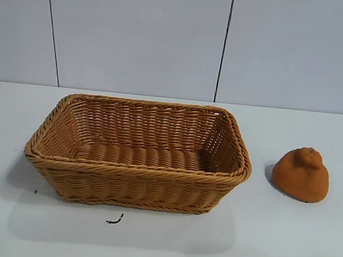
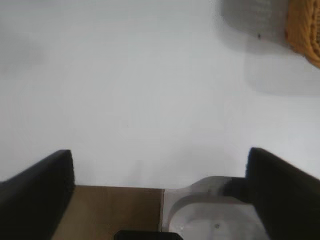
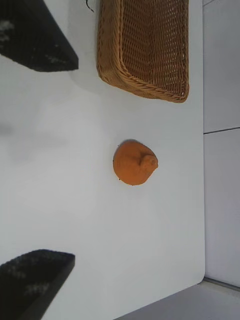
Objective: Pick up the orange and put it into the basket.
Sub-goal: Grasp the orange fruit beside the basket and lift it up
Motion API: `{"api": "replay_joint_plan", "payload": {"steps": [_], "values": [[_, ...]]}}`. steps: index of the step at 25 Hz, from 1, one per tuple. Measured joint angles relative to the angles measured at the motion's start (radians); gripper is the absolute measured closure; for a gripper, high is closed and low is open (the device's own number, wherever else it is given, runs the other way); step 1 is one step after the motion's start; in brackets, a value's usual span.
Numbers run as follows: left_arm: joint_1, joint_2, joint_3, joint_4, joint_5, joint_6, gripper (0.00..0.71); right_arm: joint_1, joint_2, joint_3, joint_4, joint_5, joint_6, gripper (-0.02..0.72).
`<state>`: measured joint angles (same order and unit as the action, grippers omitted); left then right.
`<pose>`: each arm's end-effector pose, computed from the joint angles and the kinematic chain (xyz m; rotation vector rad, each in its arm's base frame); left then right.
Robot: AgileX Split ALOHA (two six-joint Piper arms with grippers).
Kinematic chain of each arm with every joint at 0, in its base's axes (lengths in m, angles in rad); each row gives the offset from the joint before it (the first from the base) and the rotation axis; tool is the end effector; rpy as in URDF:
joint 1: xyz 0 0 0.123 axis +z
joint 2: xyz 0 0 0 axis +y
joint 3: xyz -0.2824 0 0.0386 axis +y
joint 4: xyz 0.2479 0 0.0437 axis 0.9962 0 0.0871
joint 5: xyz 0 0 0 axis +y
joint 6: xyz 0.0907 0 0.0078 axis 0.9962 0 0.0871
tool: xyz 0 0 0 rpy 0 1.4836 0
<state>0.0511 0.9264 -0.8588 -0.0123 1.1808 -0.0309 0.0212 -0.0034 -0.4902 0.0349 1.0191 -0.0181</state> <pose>0.1475 0.0065 0.3153 -0.1151 2.7295 -0.0111 -0.0026 0.0027 0.2779 -0.0401 2.0085 0.0435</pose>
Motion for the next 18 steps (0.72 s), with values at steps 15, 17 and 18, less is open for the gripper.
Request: {"api": "replay_joint_plan", "payload": {"steps": [15,17,18], "values": [[0.000,-0.668,0.354,-0.001,-0.105,0.000,0.043,0.000,0.000,0.000,0.000,-0.001,0.000,0.043],[0.000,-0.692,0.354,-0.001,-0.110,0.000,0.043,0.000,0.000,0.000,0.000,-0.001,0.000,0.043],[0.000,-0.698,0.354,-0.001,-0.111,0.000,0.043,0.000,0.000,0.000,0.000,-0.001,0.000,0.043]]}}
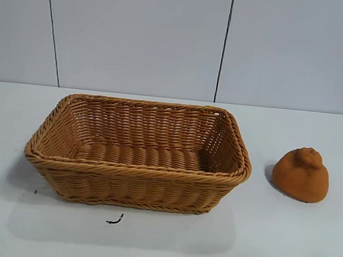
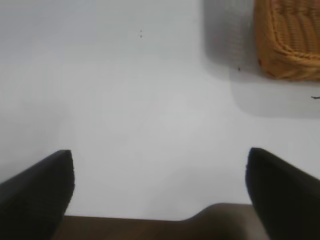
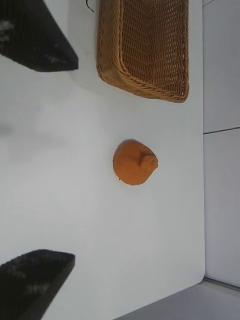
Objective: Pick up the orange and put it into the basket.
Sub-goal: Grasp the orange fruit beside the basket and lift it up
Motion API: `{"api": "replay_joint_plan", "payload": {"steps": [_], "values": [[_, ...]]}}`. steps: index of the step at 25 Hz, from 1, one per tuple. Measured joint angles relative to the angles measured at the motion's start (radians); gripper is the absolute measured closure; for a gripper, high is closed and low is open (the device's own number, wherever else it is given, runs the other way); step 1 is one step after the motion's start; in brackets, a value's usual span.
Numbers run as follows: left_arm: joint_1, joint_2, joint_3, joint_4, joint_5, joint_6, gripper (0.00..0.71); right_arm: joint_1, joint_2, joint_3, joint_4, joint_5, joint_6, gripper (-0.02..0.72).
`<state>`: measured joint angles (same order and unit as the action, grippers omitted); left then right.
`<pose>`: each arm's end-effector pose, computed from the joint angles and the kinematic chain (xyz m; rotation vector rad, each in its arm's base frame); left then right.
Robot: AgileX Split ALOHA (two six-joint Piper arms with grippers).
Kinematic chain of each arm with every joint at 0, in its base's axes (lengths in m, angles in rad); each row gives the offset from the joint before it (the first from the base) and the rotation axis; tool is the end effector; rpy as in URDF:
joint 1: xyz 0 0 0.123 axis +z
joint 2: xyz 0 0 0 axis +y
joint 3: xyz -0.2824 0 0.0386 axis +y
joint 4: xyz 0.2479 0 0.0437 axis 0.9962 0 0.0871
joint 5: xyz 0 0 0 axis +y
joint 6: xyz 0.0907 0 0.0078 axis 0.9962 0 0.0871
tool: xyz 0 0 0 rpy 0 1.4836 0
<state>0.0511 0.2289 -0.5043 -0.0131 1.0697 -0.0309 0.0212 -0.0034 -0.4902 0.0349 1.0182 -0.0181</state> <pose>0.0295 0.0005 0.2749 -0.0945 2.2759 -0.0058 -0.0026 0.0027 0.2779 -0.0400 2.0076 0.0435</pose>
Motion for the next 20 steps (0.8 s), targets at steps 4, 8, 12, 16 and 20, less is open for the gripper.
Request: {"api": "replay_joint_plan", "payload": {"steps": [4,8,12,16,20], "values": [[-0.001,-0.005,0.000,0.000,-0.002,0.000,0.043,0.000,0.000,0.000,0.000,0.000,0.000,0.043],[-0.039,-0.007,0.000,0.000,-0.002,0.000,0.043,0.000,0.000,0.000,0.000,0.000,0.000,0.043],[-0.073,-0.009,0.000,0.000,-0.002,0.000,0.043,0.000,0.000,0.000,0.000,0.000,0.000,0.043],[-0.075,-0.071,0.003,0.000,-0.002,0.000,0.043,0.000,0.000,0.000,0.003,0.000,0.000,0.043],[-0.075,-0.196,0.003,0.000,-0.002,0.000,0.043,0.000,0.000,0.000,0.019,0.000,0.000,0.043]]}}
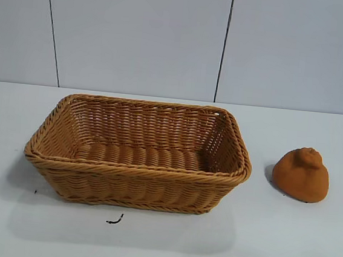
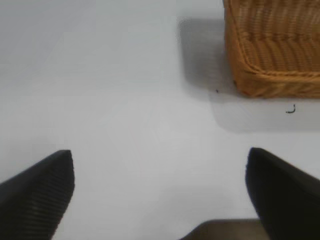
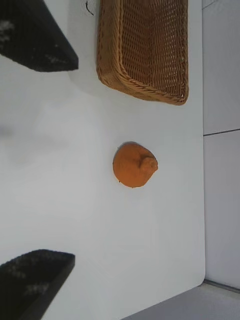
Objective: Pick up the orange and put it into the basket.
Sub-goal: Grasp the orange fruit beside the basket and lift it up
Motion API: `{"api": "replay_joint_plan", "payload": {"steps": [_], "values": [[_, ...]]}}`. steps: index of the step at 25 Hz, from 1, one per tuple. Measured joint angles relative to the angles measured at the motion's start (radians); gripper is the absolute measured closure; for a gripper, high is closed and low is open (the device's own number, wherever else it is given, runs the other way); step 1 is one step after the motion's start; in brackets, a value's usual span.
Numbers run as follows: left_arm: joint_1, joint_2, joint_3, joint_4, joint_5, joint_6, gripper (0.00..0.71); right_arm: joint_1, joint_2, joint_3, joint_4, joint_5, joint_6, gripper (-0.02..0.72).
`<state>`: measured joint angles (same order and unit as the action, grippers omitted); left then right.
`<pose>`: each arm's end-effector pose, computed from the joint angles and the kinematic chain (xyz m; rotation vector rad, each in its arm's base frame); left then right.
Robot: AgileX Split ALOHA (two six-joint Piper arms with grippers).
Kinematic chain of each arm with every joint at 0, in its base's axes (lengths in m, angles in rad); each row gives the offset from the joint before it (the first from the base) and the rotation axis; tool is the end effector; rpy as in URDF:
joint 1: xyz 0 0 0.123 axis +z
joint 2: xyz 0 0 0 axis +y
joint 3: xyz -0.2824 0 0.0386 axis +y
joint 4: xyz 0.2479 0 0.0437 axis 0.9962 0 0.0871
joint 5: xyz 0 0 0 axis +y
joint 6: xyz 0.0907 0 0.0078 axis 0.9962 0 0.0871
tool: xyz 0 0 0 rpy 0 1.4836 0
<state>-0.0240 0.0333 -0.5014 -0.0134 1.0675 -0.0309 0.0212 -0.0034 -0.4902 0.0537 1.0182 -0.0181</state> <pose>-0.0002 -0.0011 0.2771 -0.0068 2.0833 -0.0496 -0.0027 0.0041 0.2780 -0.0403 2.0073 0.0659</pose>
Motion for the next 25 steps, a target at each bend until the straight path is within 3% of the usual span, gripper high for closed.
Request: {"api": "replay_joint_plan", "payload": {"steps": [9,25], "values": [[0.000,-0.039,0.000,0.000,0.003,0.000,0.043,0.000,0.043,-0.042,0.006,-0.037,0.000,0.043],[0.000,-0.039,0.000,0.000,0.003,0.000,0.043,0.000,1.087,-0.519,0.026,-0.066,0.005,0.043]]}}
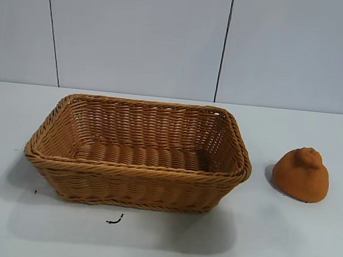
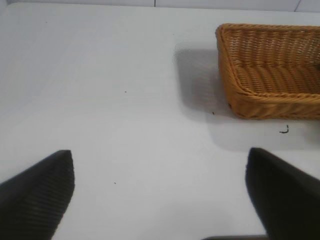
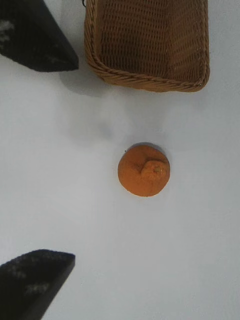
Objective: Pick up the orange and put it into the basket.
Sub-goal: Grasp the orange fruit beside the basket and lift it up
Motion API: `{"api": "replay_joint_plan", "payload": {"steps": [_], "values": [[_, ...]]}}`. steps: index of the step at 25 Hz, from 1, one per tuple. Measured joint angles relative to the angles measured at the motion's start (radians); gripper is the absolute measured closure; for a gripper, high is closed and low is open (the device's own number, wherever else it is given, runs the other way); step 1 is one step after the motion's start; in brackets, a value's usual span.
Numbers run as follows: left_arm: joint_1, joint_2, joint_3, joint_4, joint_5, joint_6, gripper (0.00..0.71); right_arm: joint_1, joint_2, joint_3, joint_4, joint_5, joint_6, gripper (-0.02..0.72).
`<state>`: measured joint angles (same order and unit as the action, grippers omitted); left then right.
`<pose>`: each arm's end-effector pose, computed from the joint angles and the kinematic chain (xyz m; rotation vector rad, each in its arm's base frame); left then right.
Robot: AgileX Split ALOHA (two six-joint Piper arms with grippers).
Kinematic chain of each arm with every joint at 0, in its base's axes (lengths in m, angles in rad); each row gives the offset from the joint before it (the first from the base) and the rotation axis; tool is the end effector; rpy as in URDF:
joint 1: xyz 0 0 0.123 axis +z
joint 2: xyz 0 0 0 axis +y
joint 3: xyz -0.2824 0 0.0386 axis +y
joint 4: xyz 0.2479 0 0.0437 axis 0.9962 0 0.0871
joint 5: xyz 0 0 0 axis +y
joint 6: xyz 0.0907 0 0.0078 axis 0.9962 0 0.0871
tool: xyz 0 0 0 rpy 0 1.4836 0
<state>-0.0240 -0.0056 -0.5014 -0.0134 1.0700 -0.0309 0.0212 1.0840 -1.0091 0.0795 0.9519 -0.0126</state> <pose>-0.0063 -0.0009 0.2768 -0.0063 2.0469 -0.0503 0.2059 0.0103 0.3423 -0.0111 2.5091 0.1037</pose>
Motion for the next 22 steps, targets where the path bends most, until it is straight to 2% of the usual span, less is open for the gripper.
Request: {"api": "replay_joint_plan", "payload": {"steps": [14,22], "values": [[0.000,0.000,0.000,0.000,0.000,0.000,0.043,0.000,0.643,-0.267,0.019,-0.007,0.002,0.043],[0.000,0.000,0.000,0.000,0.000,0.000,0.043,0.000,0.867,-0.273,0.024,-0.125,0.003,0.046]]}}
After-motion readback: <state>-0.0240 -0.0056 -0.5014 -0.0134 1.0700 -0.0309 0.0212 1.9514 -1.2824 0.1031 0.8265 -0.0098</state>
